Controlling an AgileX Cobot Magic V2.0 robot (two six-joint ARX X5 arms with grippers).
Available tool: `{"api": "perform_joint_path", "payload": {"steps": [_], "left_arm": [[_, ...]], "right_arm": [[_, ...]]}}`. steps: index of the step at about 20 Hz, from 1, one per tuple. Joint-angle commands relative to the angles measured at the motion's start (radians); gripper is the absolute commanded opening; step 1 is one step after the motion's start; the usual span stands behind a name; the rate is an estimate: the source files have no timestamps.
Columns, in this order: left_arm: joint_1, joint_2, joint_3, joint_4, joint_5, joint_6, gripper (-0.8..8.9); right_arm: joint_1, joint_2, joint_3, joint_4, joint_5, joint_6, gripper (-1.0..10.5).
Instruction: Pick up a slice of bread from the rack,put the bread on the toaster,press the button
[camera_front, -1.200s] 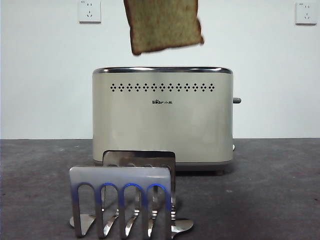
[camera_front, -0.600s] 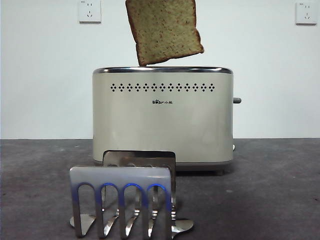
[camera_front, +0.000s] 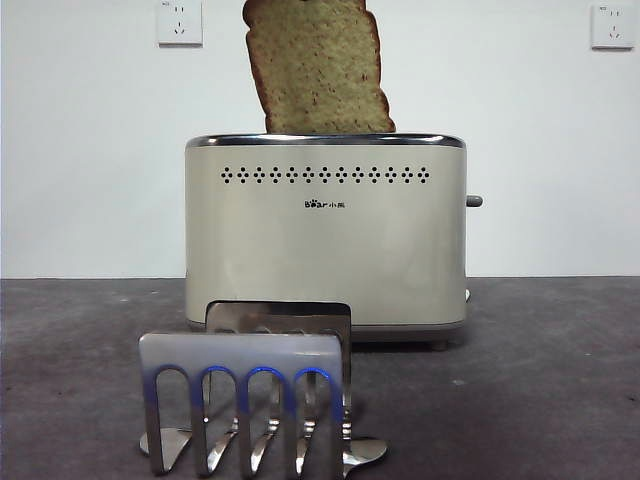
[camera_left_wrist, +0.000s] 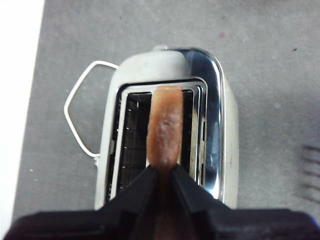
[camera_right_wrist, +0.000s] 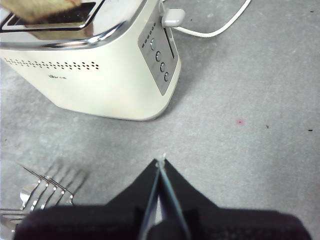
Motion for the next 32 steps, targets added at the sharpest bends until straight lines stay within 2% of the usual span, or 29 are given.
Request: {"api": "perform_joint_path", "payload": {"steps": [1, 9, 25, 28, 32], "left_arm": [[0.013, 0.016, 0.003, 0.006, 0.006, -0.013, -0.11], [0.021, 0.079, 0.003, -0.012, -0.002, -0.013, -0.11], [0.013, 0.224, 0.003, 0.043, -0.019, -0.013, -0.10], [0.010, 0.224, 0.003, 0.063, -0.020, -0.069, 0.03], [0.004, 0.213, 0.003, 0.084, -0.019, -0.133, 2.00]], "right_arm": [[0.000, -0.001, 0.003, 0.002, -0.003, -0.012, 0.0], [0.000, -0.001, 0.003, -0.004, -0.003, -0.028, 0.0], [0.000, -0.001, 0.003, -0.007, 0.000, -0.056, 0.0], [0.000, 0.000, 0.003, -0.008, 0.000, -0.056, 0.0], [0.000, 0.003, 0.003, -0.006, 0.000, -0.056, 0.0]]}}
